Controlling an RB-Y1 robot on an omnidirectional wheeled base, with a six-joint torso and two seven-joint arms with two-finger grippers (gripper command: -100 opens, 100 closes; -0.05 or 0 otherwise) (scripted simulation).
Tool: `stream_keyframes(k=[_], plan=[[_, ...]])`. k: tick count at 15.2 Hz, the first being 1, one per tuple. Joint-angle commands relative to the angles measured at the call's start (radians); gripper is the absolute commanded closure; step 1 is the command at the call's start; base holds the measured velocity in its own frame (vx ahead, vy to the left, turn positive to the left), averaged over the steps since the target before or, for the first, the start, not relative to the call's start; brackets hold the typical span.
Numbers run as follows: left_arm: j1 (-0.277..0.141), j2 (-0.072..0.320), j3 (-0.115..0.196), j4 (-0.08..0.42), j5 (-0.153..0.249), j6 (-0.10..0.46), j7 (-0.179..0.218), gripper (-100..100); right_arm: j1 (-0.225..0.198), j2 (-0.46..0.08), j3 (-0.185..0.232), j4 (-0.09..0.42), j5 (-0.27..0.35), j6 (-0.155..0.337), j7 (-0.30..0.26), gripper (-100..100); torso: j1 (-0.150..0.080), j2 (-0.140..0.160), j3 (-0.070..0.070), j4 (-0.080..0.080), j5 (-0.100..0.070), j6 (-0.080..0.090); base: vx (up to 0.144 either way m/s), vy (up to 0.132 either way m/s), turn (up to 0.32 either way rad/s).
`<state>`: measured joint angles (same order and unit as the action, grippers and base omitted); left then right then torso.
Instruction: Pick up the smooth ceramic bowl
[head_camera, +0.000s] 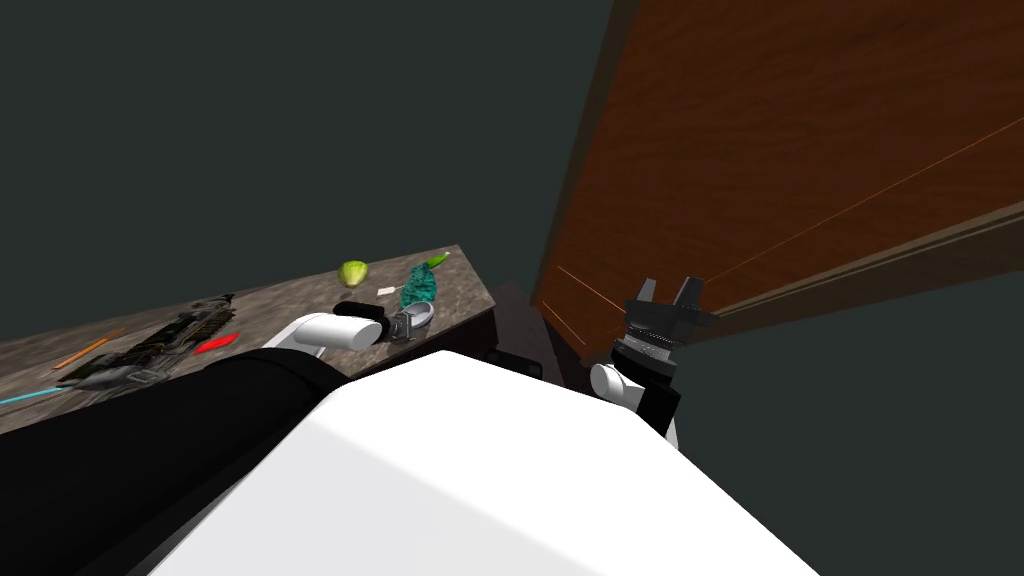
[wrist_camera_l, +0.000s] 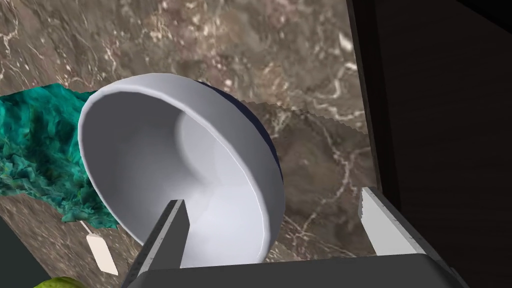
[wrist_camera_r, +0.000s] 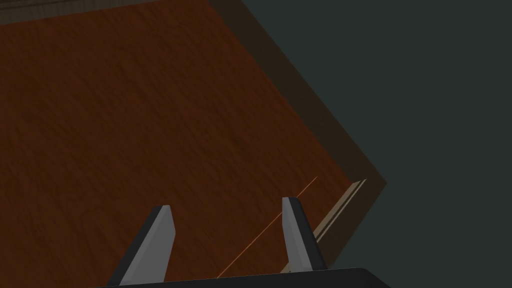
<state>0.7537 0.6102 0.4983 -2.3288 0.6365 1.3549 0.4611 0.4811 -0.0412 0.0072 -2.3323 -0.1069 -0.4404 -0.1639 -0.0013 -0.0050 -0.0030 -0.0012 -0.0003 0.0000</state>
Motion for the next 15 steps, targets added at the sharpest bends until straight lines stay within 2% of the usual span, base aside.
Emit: stream_keyframes(k=[1,2,3,7,8,9,10,14,15], plan=[[0.008,0.005,0.015,-0.002,0.015,0.030,0.004,-100,0.000,0.000,0.000,0.000,0.000,0.000,0.000,0,0.000,0.000,0.000,0.000,0.000,0.000,0.061,-0.021,0.000],[0.001,0.002,0.004,0.001,0.004,0.014,0.003,-100,0.000,0.000,0.000,0.000,0.000,0.000,0.000,0,0.000,0.000,0.000,0.000,0.000,0.000,0.034,-0.012,0.002],[-0.009,-0.003,-0.005,0.030,-0.005,0.000,-0.006,-100,0.000,0.000,0.000,0.000,0.000,0.000,0.000,0,0.000,0.001,0.001,0.000,0.000,0.000,0.009,-0.006,-0.020],[-0.030,-0.015,-0.025,0.088,-0.024,-0.038,-0.027,-100,0.000,0.000,0.000,0.000,0.000,0.000,0.000,0,0.002,0.005,0.003,0.001,0.000,0.000,-0.013,-0.001,-0.030],[-0.033,-0.017,-0.028,0.098,-0.027,-0.045,-0.031,-100,0.000,0.000,0.000,0.000,0.000,0.000,0.000,0,0.002,0.006,0.003,0.001,0.001,0.000,-0.016,-0.001,-0.025],[-0.029,-0.013,-0.022,0.082,-0.021,-0.031,-0.023,-100,0.000,0.000,0.000,0.000,0.000,0.000,0.000,0,0.002,0.006,0.003,0.001,0.000,0.000,-0.009,0.000,-0.009],[-0.030,-0.013,-0.023,0.086,-0.021,-0.035,-0.026,100,0.000,0.000,0.000,0.000,0.000,0.000,0.000,0,0.002,0.006,0.003,0.001,0.000,0.000,0.000,0.000,0.000],[-0.029,-0.013,-0.023,0.086,-0.021,-0.035,-0.025,100,0.000,0.000,0.000,0.000,0.000,0.000,0.000,0,0.002,0.005,0.003,0.001,0.000,0.000,0.000,0.000,0.000],[-0.016,-0.007,-0.012,0.049,-0.011,-0.013,-0.013,100,0.000,0.000,0.000,0.000,0.000,0.000,0.000,0,0.002,0.005,0.003,0.001,0.000,0.000,0.006,0.002,0.032]])
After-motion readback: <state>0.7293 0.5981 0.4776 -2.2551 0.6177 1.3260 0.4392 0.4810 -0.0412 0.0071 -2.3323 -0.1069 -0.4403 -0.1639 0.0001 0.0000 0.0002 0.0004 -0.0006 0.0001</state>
